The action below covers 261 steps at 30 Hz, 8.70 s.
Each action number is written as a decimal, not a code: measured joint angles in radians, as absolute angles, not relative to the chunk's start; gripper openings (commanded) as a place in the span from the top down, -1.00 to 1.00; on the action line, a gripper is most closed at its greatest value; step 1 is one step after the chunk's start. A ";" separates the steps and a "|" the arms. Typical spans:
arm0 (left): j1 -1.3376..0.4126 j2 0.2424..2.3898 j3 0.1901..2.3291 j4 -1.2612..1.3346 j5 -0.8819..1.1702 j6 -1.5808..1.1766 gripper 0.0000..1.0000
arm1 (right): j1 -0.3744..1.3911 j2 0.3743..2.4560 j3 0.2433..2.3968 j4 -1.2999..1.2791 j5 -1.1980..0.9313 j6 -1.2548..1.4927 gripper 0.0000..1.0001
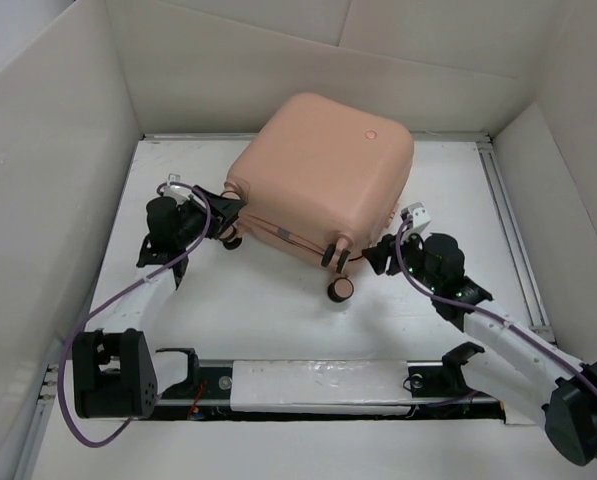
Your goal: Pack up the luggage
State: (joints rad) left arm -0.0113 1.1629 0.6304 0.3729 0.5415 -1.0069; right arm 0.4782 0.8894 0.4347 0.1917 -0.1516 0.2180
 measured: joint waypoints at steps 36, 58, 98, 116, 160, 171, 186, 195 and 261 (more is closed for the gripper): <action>-0.005 0.965 0.625 0.130 0.579 -1.010 1.00 | 0.387 1.083 0.484 0.379 -0.178 0.311 0.87; -0.005 0.934 0.531 0.239 0.620 -0.991 1.00 | 0.422 0.974 0.460 0.344 -0.064 0.297 -0.02; 0.019 0.948 0.531 0.275 0.549 -0.962 1.00 | 0.138 1.604 0.474 1.201 -0.838 0.469 1.00; 0.019 0.945 0.492 0.342 0.607 -0.986 1.00 | 0.645 0.778 0.132 0.648 -0.019 0.267 1.00; 0.001 0.932 0.457 0.366 0.655 -1.001 1.00 | 0.943 0.742 0.239 0.146 0.652 0.525 -0.22; 0.001 0.932 0.457 0.366 0.642 -0.999 1.00 | 0.677 0.933 0.363 0.241 0.216 0.269 0.16; 0.001 0.932 0.457 0.363 0.640 -0.999 1.00 | 0.484 1.041 0.350 0.421 -0.217 0.221 -0.01; 0.001 0.932 0.457 0.363 0.640 -0.999 1.00 | 0.457 1.063 0.344 0.431 -0.230 0.222 0.80; -0.006 0.665 0.315 0.369 0.686 -1.081 1.00 | 0.618 1.245 0.424 0.616 0.080 0.179 0.01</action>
